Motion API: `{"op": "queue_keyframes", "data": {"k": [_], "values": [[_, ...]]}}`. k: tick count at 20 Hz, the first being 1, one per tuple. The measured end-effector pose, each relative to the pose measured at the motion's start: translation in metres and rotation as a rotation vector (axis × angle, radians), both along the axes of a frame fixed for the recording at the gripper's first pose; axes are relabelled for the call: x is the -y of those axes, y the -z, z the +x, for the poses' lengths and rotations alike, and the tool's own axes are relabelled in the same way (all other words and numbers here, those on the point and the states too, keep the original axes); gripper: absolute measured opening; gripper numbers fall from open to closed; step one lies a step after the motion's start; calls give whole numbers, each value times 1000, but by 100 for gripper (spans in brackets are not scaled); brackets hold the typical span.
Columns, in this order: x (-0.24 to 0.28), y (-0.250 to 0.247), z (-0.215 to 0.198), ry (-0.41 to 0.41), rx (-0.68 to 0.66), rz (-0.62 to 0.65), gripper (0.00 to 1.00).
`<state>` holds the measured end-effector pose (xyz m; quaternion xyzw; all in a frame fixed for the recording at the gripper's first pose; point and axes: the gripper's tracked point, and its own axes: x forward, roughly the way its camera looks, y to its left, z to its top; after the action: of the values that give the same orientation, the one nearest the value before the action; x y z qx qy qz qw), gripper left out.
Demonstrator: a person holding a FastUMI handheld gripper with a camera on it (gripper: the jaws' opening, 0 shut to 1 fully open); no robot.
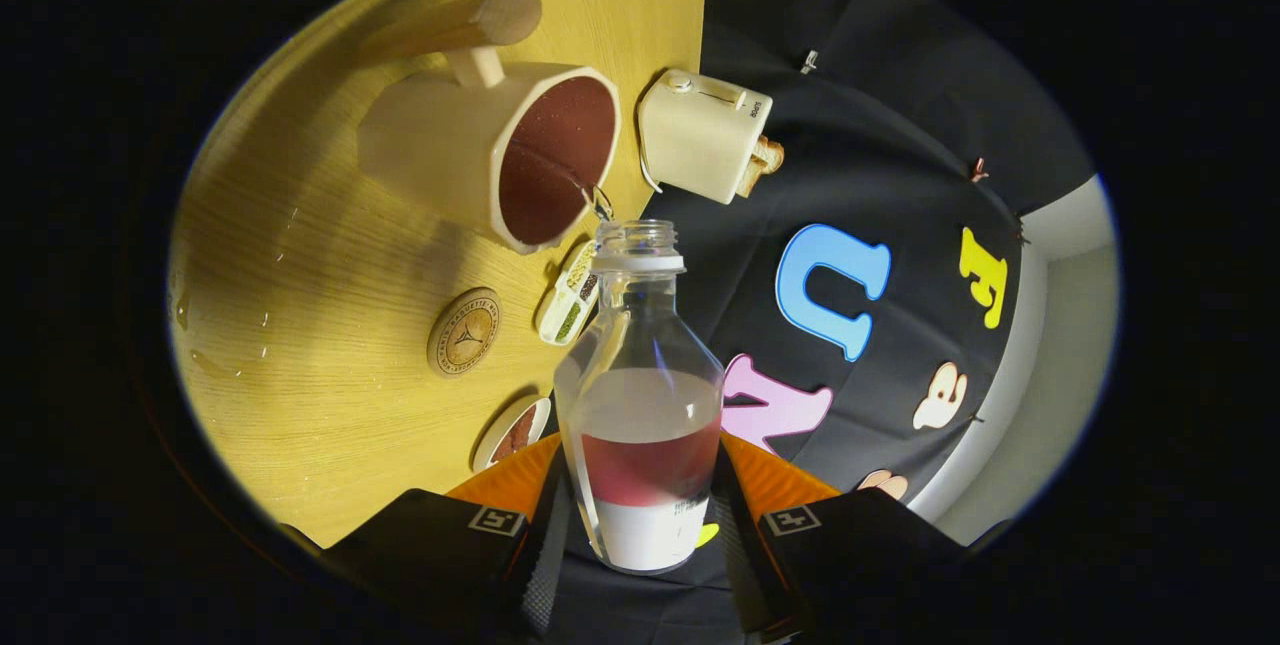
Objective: Take the bottle from table, then pour the juice into the cup, finally place the bottle on the coaster
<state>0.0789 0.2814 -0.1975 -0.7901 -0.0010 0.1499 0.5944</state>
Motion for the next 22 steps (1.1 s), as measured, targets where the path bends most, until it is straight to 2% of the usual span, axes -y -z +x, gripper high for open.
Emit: {"op": "queue_keyframes", "data": {"k": [22], "values": [[-5, -20, 10, -109, 100, -154, 71]]}}
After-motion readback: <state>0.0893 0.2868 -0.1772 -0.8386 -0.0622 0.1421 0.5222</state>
